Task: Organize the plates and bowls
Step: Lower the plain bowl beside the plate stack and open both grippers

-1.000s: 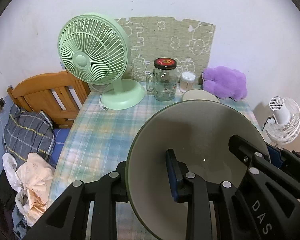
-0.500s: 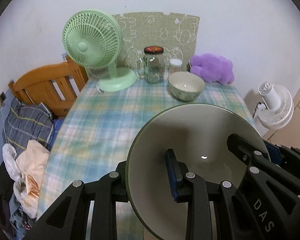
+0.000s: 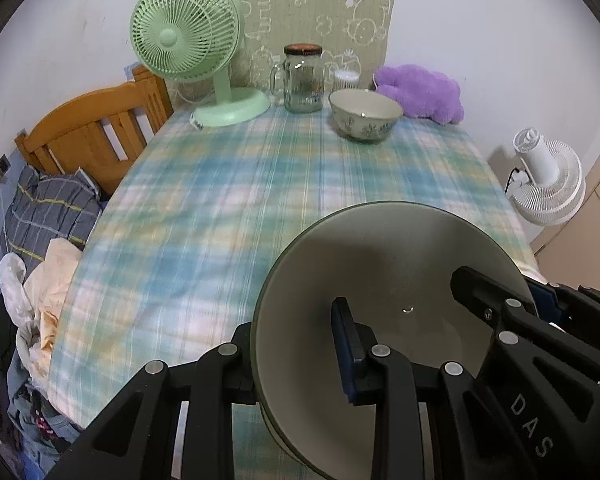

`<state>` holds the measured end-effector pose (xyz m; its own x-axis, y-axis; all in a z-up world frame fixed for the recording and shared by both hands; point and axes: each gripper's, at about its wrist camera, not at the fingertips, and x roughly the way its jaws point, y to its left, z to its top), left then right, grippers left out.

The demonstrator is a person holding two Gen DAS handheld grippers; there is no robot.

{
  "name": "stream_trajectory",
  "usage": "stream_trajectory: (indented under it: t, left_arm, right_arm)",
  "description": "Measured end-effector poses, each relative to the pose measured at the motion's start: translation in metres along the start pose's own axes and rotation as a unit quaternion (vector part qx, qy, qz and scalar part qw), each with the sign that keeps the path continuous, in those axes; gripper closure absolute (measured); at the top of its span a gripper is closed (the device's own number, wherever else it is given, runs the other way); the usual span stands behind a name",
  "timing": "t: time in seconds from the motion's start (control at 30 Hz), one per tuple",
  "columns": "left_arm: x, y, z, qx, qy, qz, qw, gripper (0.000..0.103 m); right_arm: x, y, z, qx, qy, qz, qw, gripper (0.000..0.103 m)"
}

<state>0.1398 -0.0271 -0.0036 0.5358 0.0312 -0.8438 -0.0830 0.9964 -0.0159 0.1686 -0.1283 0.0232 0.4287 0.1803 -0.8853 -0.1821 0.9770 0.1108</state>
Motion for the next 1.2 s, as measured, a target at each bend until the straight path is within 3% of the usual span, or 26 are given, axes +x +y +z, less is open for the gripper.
stream_trajectory:
  t: [0.67,1.07,1.2]
  left_arm:
    - [0.035,0.008,-0.025,0.002,0.039,0.024,0.9989,0.076]
    - [0.044,-0.001,-0.039,0.014,0.036,0.062,0.9973,0.074]
    - [0.042,-0.001,-0.041,0.007,0.026,0.066,0.9974,0.074]
  right_arm:
    - [0.041,0.005,-0.024,0.008,0.074,0.022,0.997,0.080]
    - [0.057,0.003,-0.035,0.001,0.087,0.023,0.996,0.080]
    - [0.056,0.003,-0.038,-0.003,0.072,0.025,0.997,0.080]
